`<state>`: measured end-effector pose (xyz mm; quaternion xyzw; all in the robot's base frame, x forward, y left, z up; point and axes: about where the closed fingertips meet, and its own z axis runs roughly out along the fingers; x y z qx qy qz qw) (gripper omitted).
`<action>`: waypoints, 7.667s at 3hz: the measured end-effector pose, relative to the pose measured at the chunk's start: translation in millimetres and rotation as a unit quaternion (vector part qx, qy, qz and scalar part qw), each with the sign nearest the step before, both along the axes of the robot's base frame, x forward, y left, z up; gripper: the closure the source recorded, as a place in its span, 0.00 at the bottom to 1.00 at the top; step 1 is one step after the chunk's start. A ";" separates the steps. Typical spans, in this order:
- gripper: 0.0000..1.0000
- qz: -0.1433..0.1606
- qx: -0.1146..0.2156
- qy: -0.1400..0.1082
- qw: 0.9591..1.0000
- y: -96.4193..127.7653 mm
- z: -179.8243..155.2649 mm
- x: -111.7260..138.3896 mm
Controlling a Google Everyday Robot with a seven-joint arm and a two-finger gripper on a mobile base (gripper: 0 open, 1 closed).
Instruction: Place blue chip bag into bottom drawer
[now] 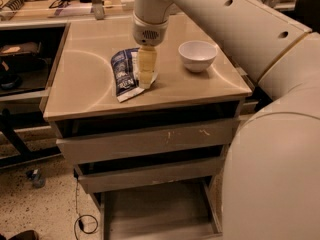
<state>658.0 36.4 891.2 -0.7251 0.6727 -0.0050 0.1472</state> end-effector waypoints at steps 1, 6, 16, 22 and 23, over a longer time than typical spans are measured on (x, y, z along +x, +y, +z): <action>0.00 0.002 0.003 -0.005 1.000 0.3 -2.1 0.9; 0.00 0.012 0.022 0.022 0.999 21.9 -61.1 49.9; 1.00 -0.070 0.002 -0.007 0.998 -31.5 -45.4 -94.9; 1.00 -0.145 -0.035 0.125 0.981 -81.3 -103.4 -225.4; 1.00 -0.147 -0.021 0.148 0.978 -78.6 -124.7 -234.2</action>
Offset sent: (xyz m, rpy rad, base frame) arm 0.0298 0.0101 -0.0046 0.0615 -0.0369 0.0157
